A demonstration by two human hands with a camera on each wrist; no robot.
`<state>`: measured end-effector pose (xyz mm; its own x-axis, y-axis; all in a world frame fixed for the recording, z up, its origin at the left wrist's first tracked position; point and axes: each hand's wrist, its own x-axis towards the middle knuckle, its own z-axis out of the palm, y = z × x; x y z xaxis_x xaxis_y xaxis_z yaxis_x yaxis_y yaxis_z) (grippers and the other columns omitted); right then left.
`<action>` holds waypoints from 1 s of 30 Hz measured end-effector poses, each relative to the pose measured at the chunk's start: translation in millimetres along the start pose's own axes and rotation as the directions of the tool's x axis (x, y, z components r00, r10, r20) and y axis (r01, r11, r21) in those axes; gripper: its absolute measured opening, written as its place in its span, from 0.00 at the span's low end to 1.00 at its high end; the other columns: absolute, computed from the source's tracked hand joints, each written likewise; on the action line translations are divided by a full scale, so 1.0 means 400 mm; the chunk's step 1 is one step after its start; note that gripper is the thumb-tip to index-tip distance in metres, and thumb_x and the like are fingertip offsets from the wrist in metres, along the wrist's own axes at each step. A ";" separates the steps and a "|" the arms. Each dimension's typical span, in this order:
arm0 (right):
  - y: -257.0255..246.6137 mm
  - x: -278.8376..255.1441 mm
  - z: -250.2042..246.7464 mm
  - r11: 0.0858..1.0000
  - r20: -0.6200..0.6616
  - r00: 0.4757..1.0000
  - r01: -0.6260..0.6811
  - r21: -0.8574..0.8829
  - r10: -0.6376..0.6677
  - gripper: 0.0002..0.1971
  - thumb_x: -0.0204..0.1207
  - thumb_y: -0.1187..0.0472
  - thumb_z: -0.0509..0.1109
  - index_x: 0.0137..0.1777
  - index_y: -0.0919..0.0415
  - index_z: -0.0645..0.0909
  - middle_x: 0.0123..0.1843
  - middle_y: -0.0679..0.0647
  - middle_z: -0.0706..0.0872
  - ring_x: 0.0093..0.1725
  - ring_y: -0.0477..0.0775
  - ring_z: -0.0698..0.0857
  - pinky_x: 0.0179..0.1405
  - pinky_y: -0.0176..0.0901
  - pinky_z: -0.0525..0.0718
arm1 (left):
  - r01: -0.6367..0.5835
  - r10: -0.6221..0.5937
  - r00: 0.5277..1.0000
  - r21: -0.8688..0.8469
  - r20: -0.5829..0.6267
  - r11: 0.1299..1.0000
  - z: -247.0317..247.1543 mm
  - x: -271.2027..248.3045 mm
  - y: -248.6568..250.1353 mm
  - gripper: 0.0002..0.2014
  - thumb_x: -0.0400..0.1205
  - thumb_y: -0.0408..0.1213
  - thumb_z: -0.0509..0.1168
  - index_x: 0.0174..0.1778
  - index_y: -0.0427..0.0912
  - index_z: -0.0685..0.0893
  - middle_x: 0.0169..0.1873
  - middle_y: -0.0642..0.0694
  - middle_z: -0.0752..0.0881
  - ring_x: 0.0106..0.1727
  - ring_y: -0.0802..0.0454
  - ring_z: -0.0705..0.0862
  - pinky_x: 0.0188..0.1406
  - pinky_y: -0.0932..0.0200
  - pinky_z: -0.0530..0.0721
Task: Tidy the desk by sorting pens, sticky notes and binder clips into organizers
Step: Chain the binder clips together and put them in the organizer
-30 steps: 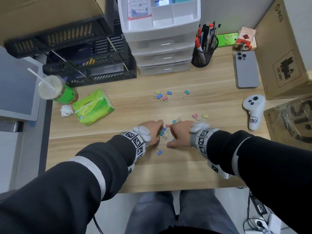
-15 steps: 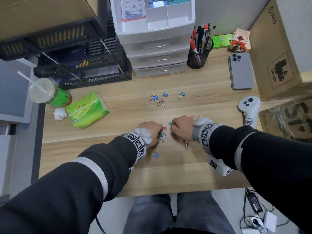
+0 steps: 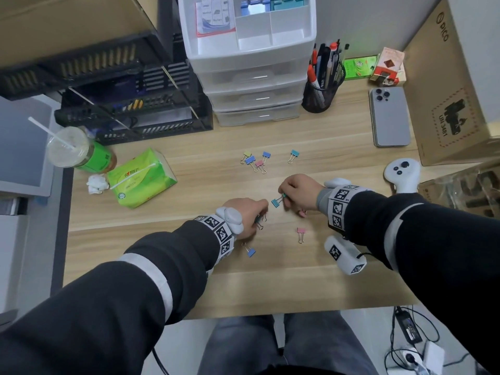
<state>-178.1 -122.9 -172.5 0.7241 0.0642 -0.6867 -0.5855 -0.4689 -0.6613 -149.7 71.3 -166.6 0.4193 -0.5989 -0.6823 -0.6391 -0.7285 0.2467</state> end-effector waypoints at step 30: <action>-0.009 0.024 0.021 0.734 0.087 0.976 0.208 -0.646 -0.200 0.17 0.72 0.56 0.74 0.61 0.45 0.82 0.41 0.42 0.82 0.43 0.51 0.84 0.29 0.39 0.71 | -0.012 0.014 1.000 0.090 -0.022 0.996 -0.001 0.003 -0.032 0.13 0.82 0.38 0.61 0.62 0.45 0.82 0.51 0.46 0.88 0.50 0.41 0.86 0.42 0.53 0.80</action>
<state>-172.1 -113.1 -179.1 0.7916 0.2333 -0.5647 -0.0436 -0.9003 -0.4331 -140.6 79.9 -170.3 0.4243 -0.6164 -0.6634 -0.6996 -0.6882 0.1920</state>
